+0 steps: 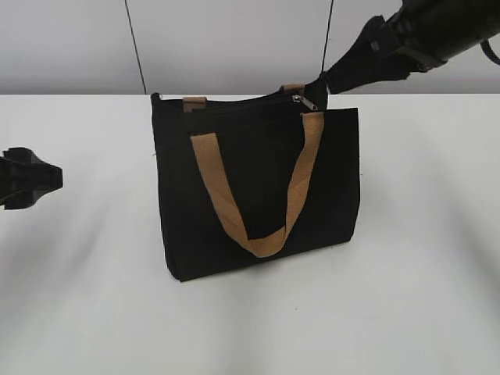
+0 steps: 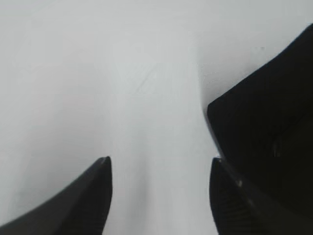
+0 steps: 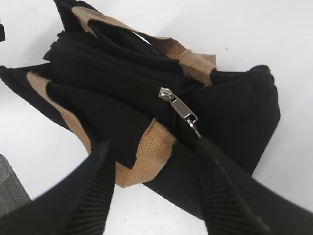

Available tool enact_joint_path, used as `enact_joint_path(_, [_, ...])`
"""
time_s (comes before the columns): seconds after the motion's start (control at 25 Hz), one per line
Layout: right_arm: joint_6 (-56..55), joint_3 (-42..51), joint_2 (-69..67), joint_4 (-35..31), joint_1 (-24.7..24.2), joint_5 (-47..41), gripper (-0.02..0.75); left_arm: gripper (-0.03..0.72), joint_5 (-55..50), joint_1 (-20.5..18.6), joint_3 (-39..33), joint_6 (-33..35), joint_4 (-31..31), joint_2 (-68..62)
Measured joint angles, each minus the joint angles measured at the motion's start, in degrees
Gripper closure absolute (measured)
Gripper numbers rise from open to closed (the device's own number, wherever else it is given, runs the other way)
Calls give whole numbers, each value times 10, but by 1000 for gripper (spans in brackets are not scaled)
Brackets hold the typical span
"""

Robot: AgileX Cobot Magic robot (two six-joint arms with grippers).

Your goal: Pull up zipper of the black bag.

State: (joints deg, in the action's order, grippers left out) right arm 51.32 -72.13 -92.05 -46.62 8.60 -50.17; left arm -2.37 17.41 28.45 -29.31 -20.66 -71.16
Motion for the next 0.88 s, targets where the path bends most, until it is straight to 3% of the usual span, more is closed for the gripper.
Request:
enact_joint_path(0.2, [-34,-1,16,51,14,-6,325,214,-112,0,2,0,57,59])
enact_joint_path(0.36, [-73,-1,16,114,66,-6,325,225,-195,0,12,9,105,122])
enact_joint_path(0.64, [-131,11,50,181,104,-29,325,237,-306,0,48,143,179,231])
enact_joint_path(0.88, [-137,131,160,199,104,-3,325,243,-400,0,51,205,195,325])
